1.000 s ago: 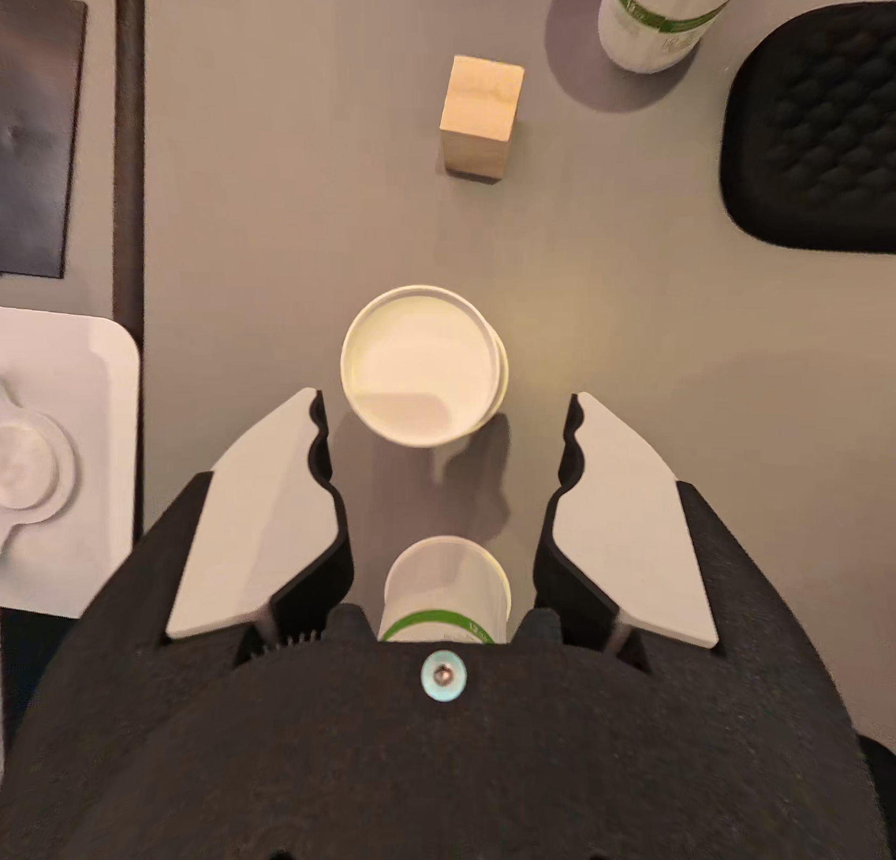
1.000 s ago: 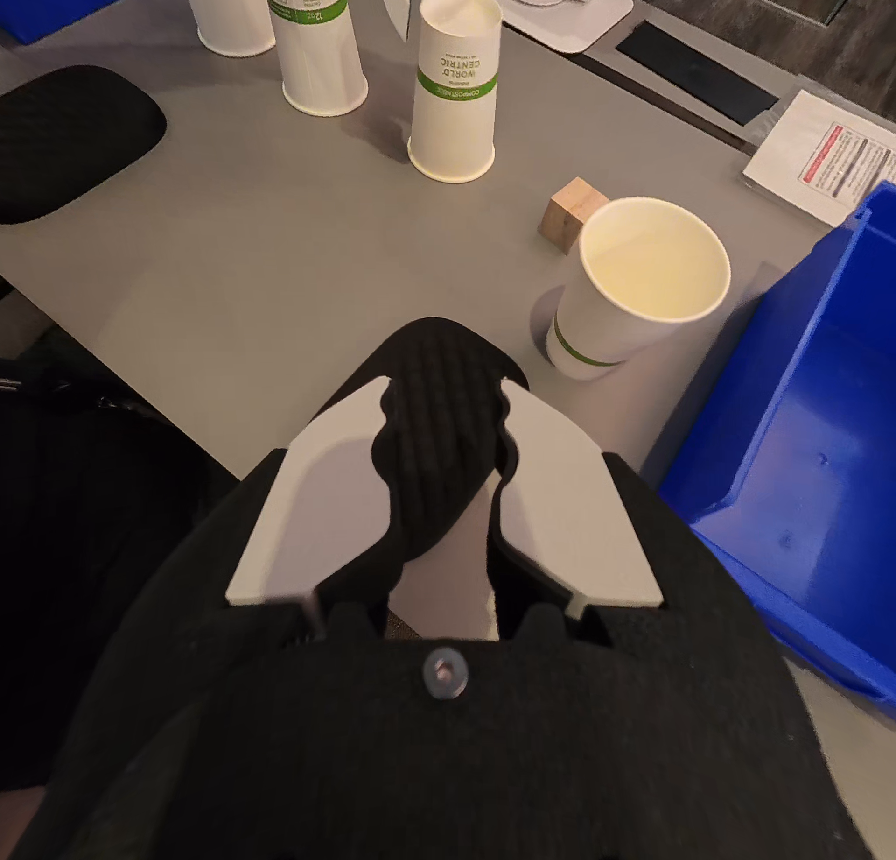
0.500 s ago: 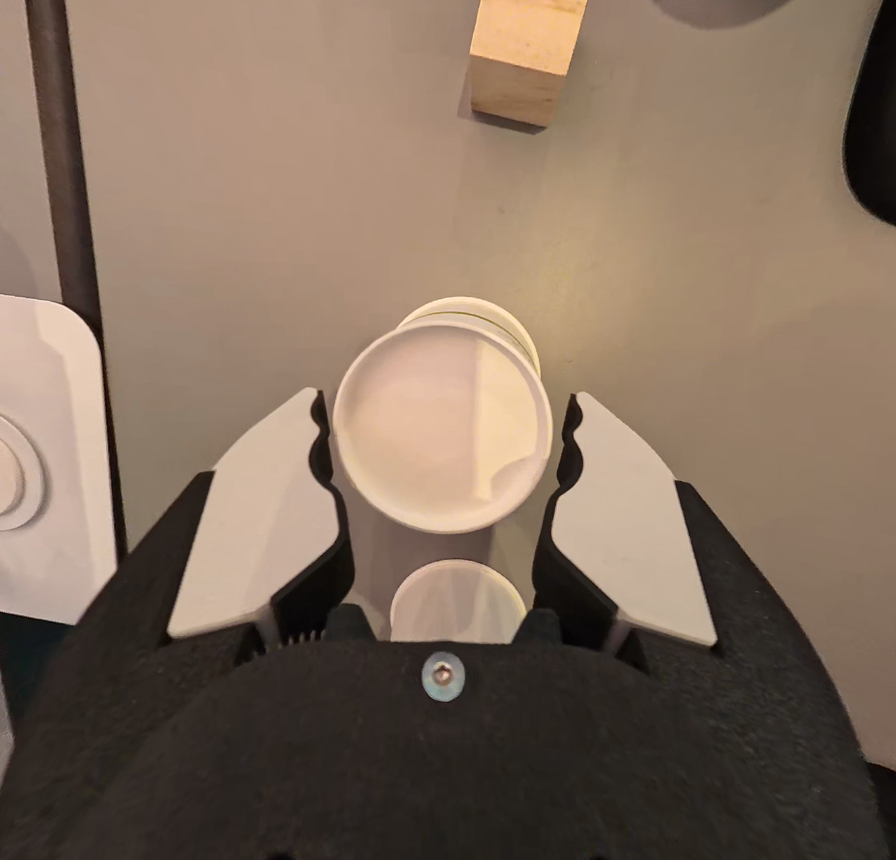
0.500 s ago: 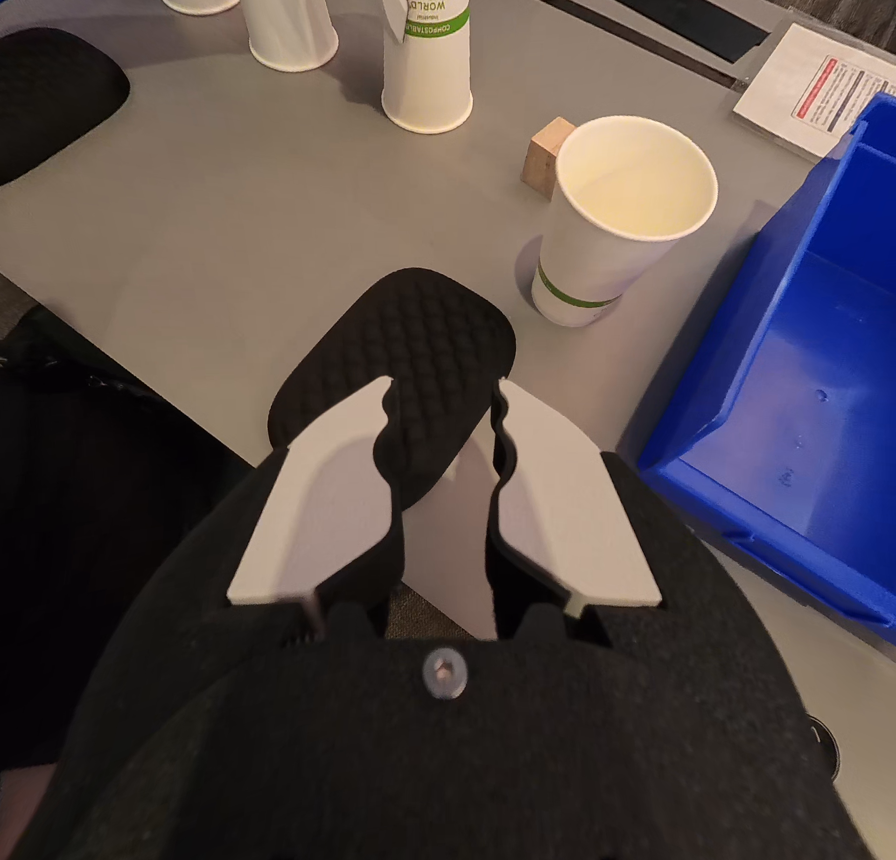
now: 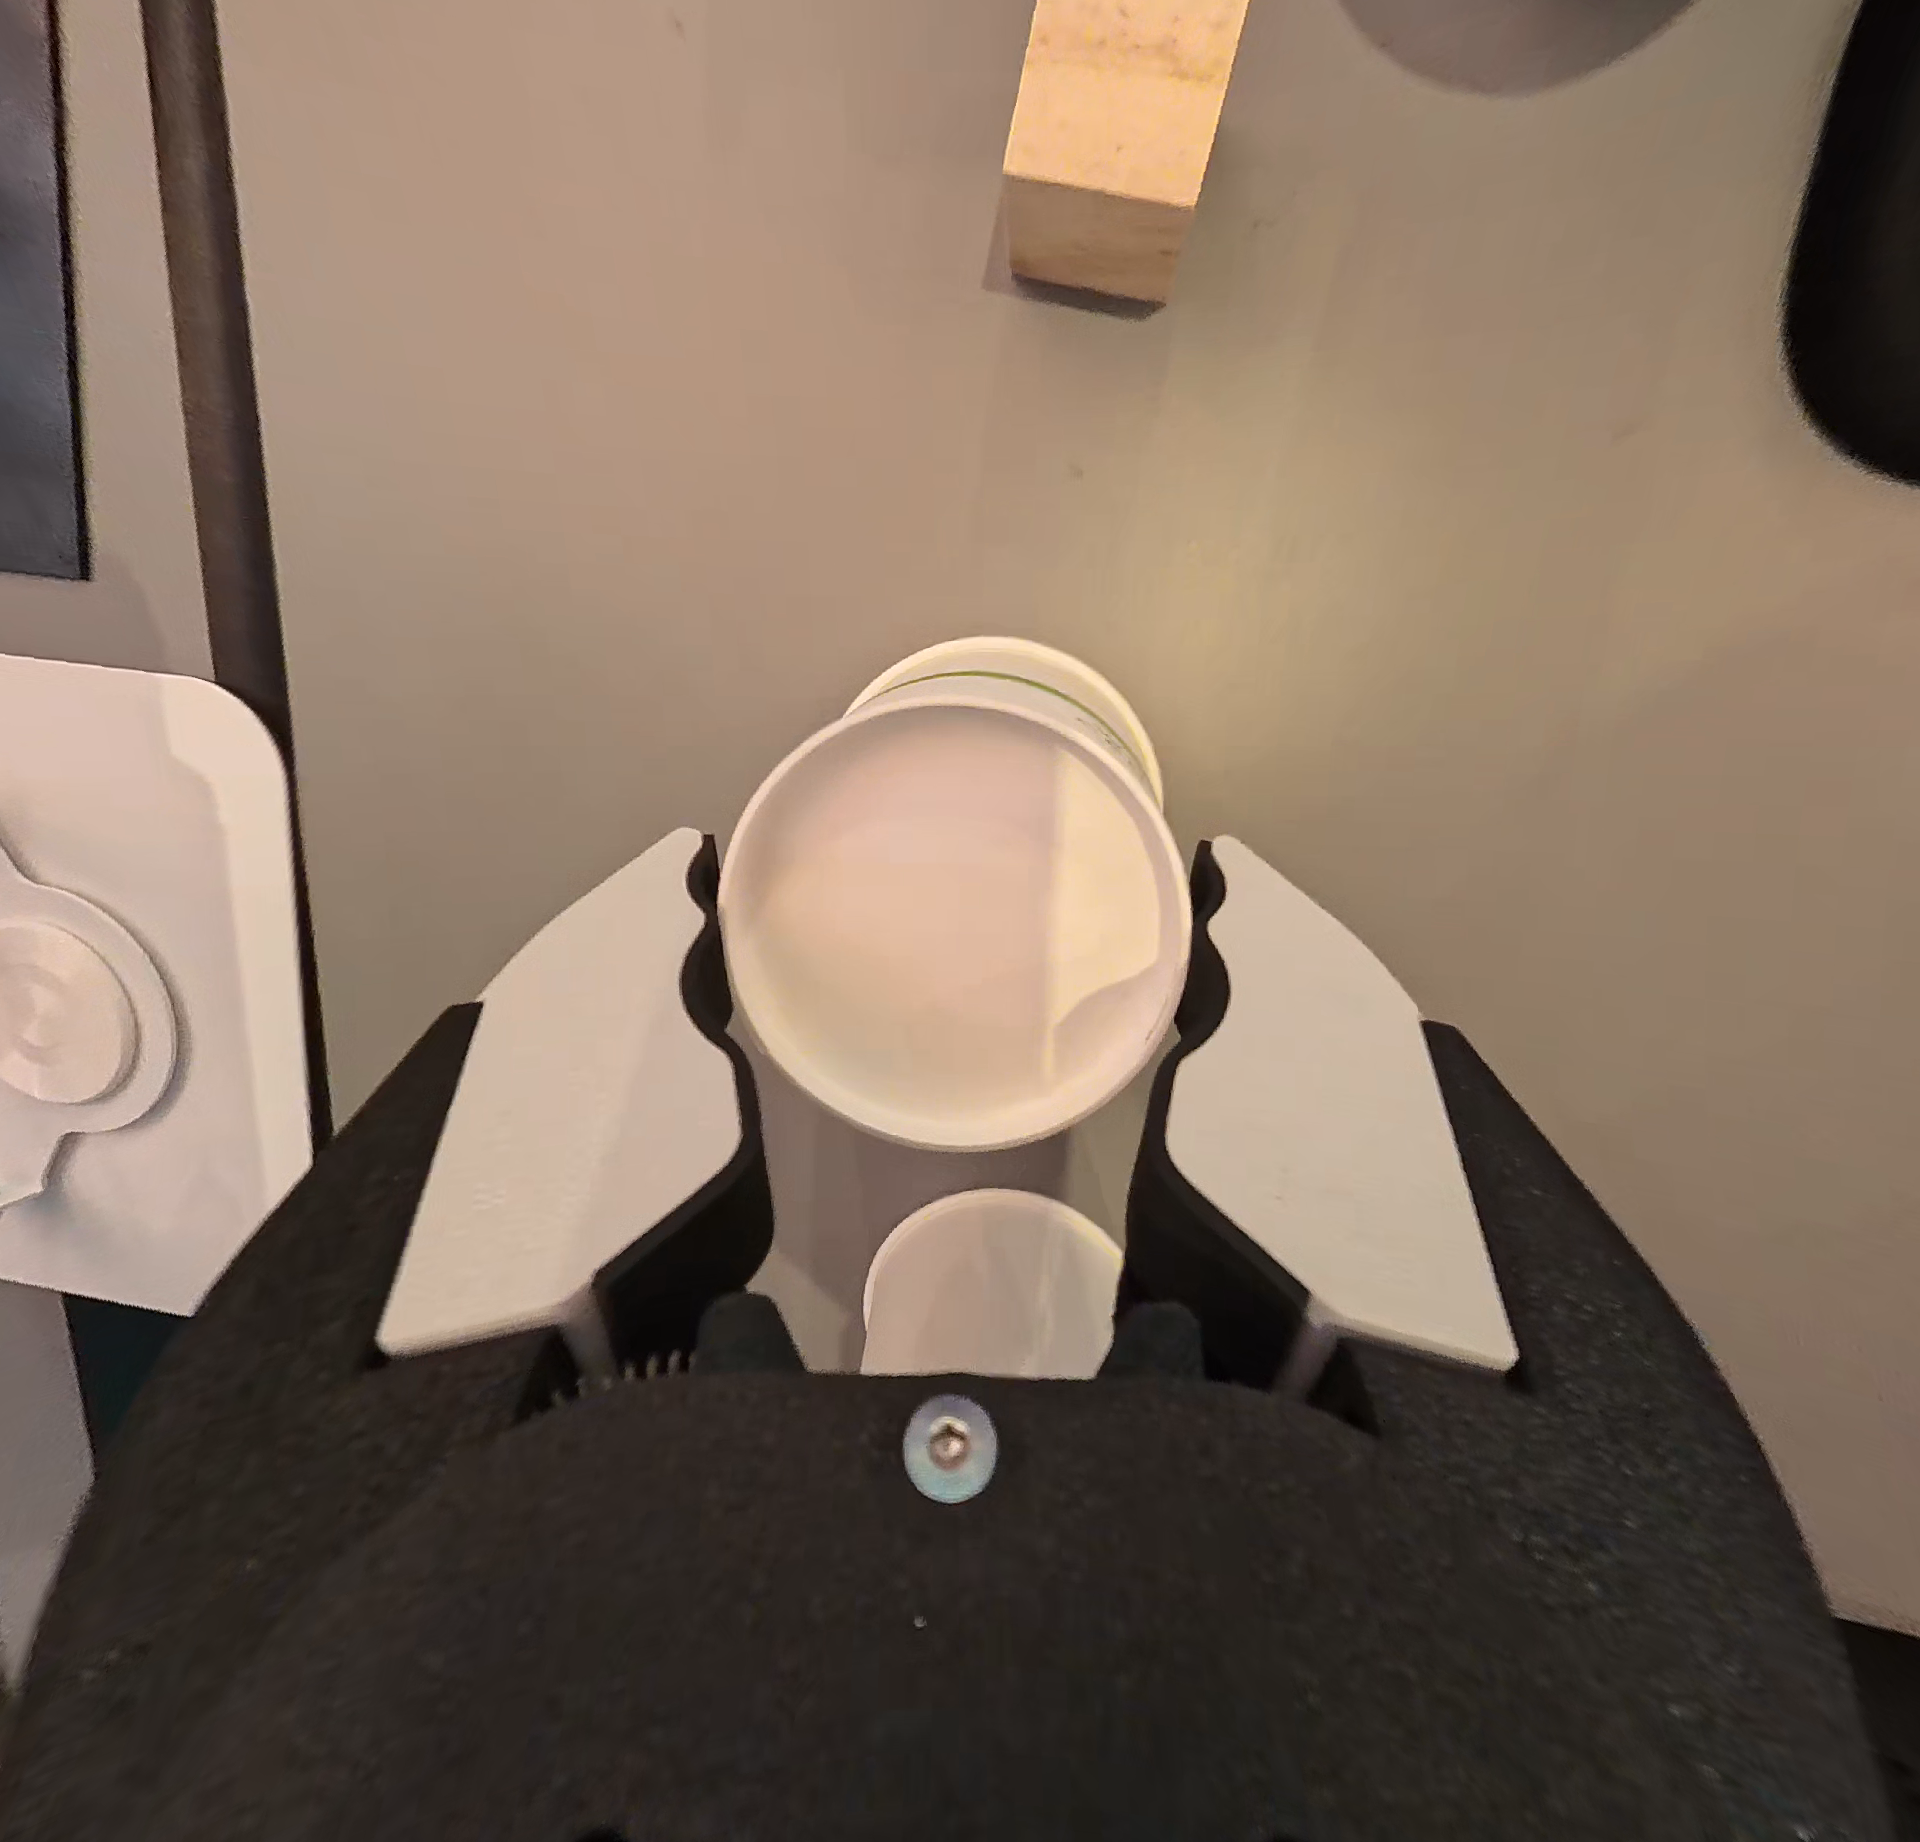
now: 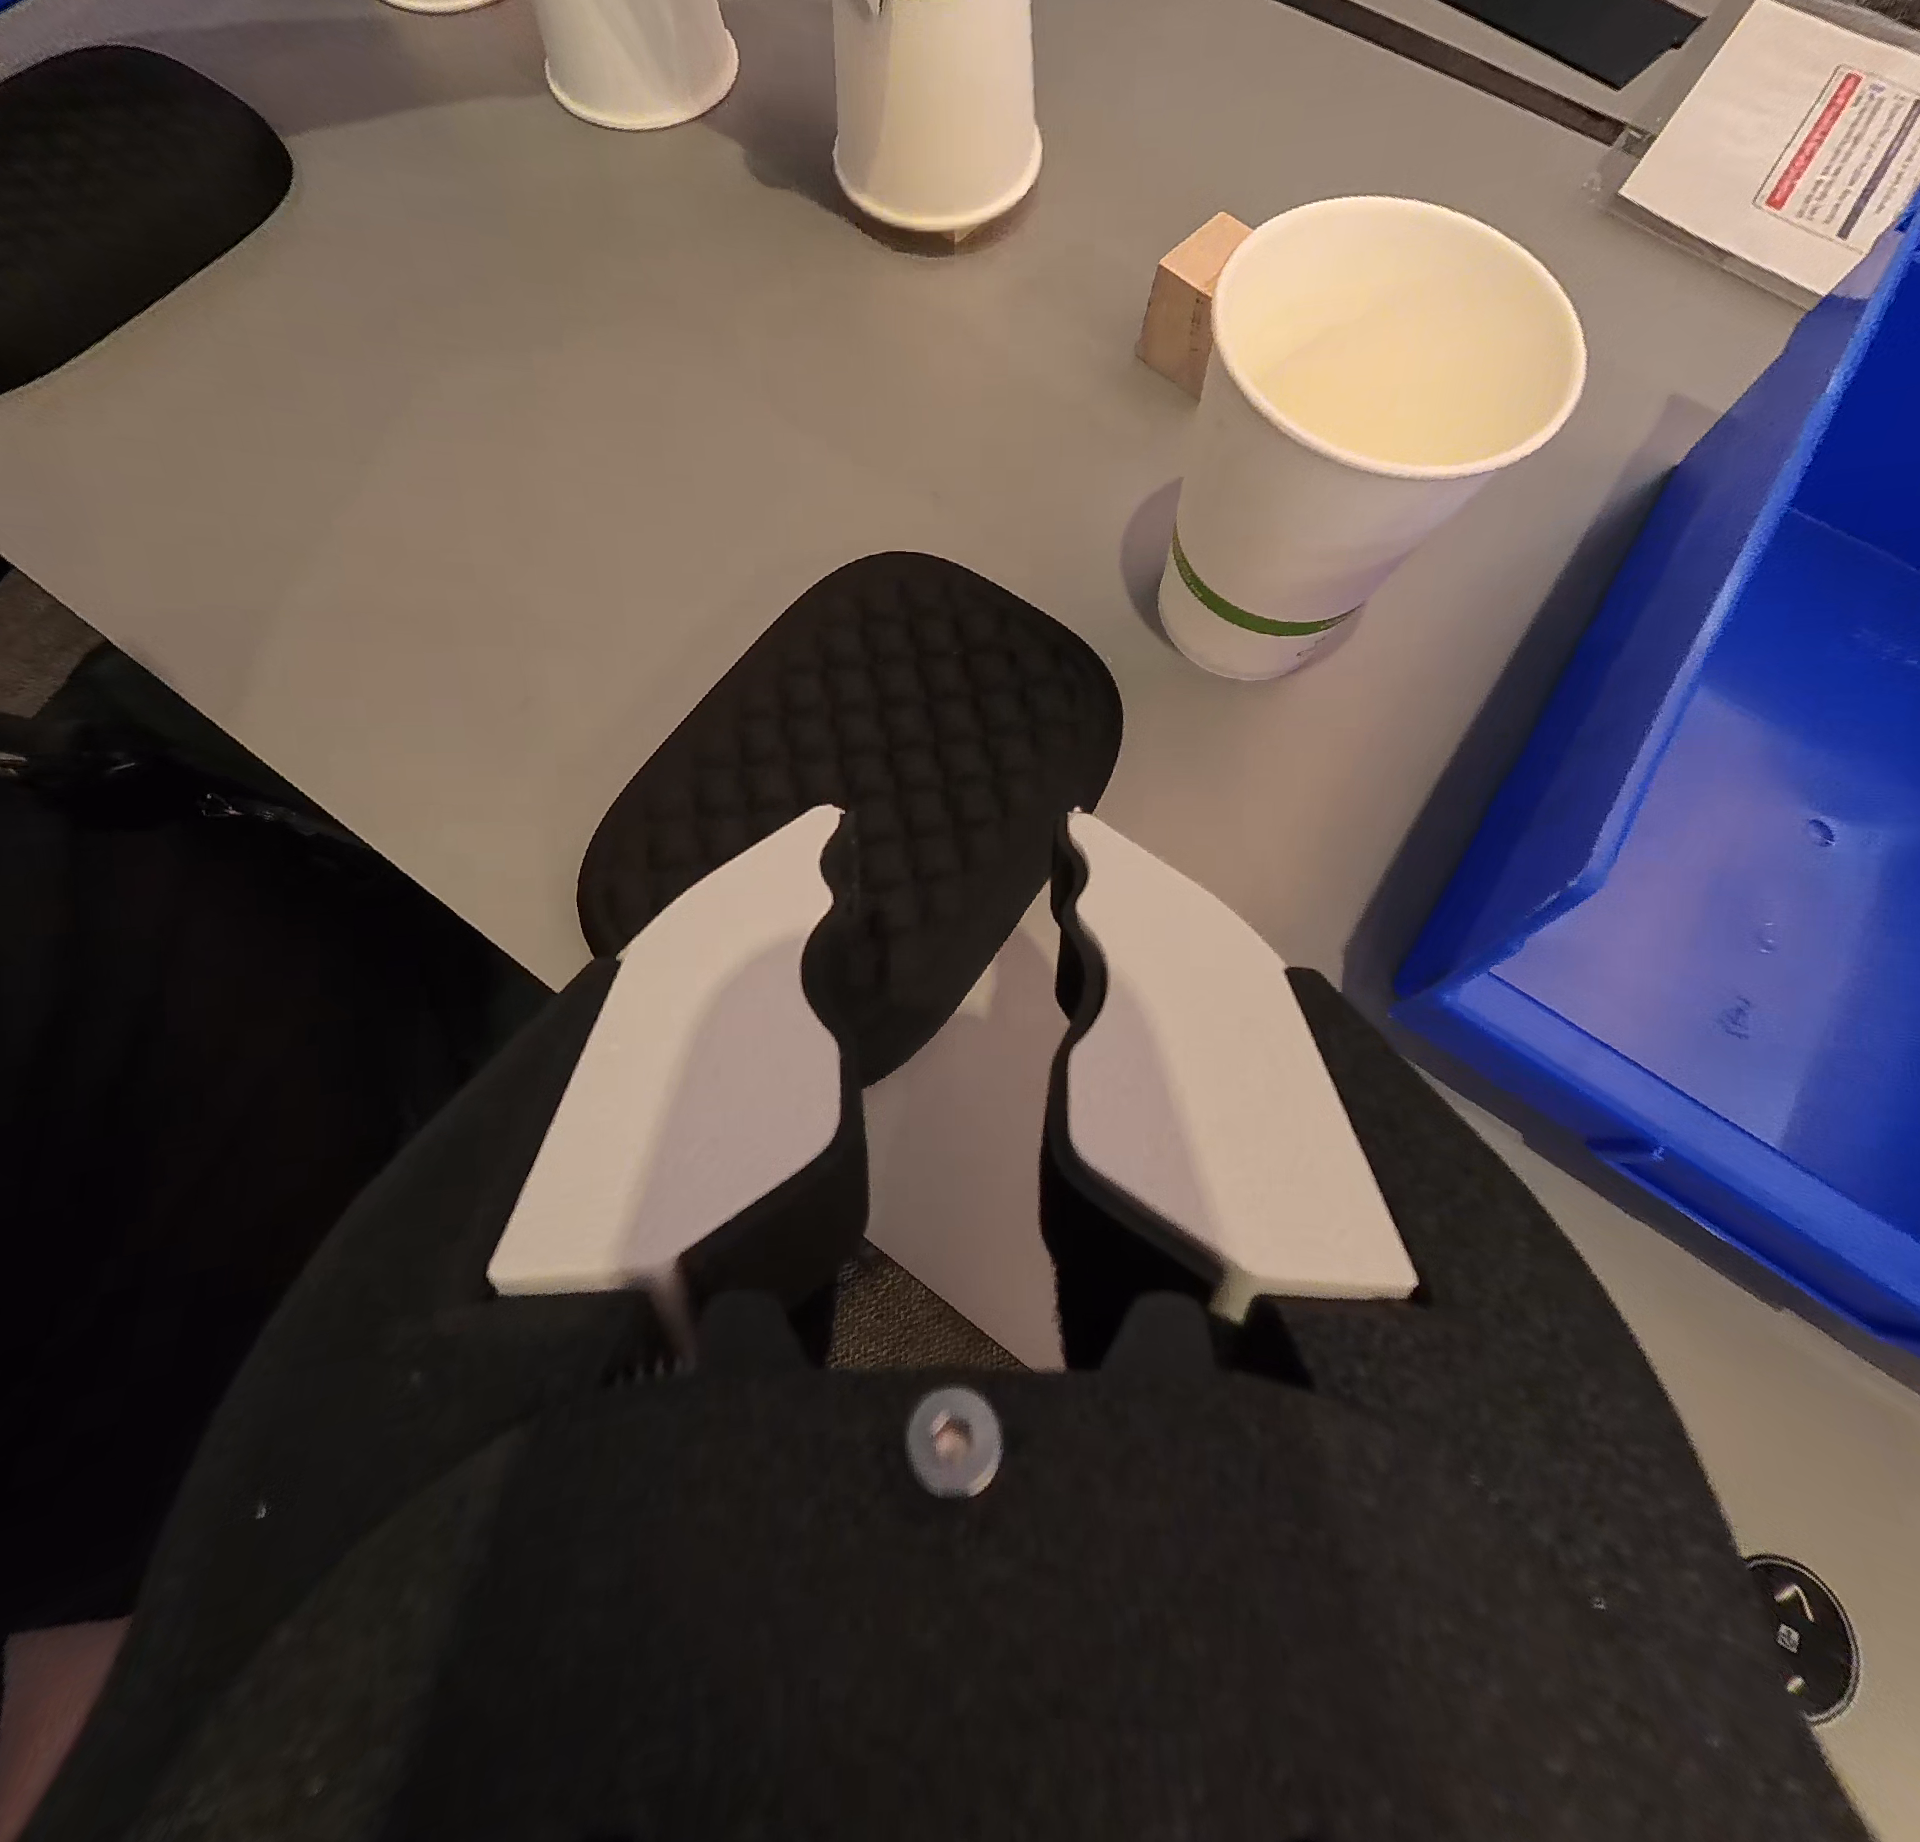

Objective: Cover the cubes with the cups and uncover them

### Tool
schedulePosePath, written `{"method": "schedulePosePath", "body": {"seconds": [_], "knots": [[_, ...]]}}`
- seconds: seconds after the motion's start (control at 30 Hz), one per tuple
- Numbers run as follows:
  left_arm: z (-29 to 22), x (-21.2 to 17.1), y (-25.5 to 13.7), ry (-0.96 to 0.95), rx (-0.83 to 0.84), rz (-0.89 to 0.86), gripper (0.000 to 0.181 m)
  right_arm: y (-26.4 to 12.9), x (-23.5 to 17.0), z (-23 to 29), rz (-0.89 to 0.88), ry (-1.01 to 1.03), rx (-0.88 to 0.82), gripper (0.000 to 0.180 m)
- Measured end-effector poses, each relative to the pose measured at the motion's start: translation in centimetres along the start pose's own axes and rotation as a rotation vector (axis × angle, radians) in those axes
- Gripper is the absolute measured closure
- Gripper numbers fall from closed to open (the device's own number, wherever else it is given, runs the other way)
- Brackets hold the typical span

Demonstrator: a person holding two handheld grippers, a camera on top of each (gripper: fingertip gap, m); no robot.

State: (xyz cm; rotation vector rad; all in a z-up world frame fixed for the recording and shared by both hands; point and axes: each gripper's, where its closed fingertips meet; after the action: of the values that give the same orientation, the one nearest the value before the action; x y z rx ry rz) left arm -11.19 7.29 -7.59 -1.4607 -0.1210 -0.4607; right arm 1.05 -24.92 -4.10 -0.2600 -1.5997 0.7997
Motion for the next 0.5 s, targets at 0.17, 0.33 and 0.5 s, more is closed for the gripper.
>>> {"method": "schedulePosePath", "body": {"seconds": [0.17,0.33,0.5], "knots": [[-0.5,1.1,-2.5,0.011,0.007,-0.072,0.096,0.0,0.4,0.0,0.001,-0.007,-0.007,0.144],[-2.0,3.6,-7.4,0.024,0.008,-0.241,0.096,0.4,3.3,-0.7,-0.098,0.033,-0.042,0.144],[-5.1,6.8,-13.9,0.068,-0.007,-0.419,0.096,2.6,10.6,2.5,-0.412,0.117,0.204,0.137]]}}
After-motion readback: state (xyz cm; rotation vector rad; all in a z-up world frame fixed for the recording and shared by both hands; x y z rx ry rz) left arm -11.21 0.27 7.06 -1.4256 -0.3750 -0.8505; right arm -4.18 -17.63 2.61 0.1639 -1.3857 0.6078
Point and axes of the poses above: each gripper's, where its closed fingertips meet, y out along the fingers, x out of its top, z = x × y across the jaws, and after that the axes turned 1 degree about y, right-handed
